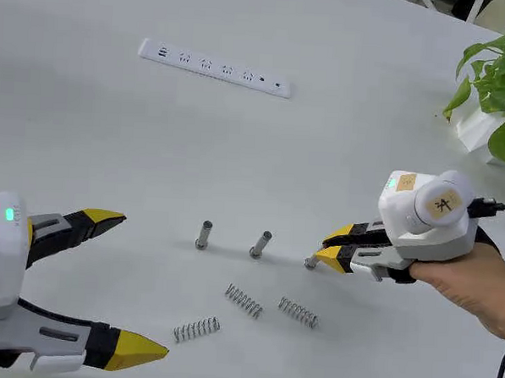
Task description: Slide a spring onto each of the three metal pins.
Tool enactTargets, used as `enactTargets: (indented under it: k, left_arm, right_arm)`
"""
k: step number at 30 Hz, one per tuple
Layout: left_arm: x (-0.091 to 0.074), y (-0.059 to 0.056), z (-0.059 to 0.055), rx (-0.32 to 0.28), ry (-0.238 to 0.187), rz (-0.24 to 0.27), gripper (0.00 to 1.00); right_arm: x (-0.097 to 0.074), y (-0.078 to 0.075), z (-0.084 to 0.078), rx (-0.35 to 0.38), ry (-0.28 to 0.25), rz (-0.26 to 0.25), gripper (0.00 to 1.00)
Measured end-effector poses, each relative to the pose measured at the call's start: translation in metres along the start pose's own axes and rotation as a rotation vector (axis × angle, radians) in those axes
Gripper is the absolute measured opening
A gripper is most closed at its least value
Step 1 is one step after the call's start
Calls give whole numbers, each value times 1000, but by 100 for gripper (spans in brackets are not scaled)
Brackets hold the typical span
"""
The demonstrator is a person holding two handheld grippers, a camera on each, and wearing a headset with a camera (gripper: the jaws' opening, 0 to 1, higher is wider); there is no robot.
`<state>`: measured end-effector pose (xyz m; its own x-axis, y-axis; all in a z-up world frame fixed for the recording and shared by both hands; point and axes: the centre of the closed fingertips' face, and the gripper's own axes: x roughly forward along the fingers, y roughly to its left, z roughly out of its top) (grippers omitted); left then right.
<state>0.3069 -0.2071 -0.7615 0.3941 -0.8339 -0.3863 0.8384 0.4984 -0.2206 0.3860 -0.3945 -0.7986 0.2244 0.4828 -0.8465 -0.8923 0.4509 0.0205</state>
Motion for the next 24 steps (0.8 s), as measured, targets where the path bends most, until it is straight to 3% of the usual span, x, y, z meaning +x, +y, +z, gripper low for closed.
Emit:
enactTargets:
  k: [24]
  left_arm:
    - [1, -4, 6, 21, 6, -8, 99]
  right_arm:
    - [-17, 1, 12, 10, -55, -26, 22]
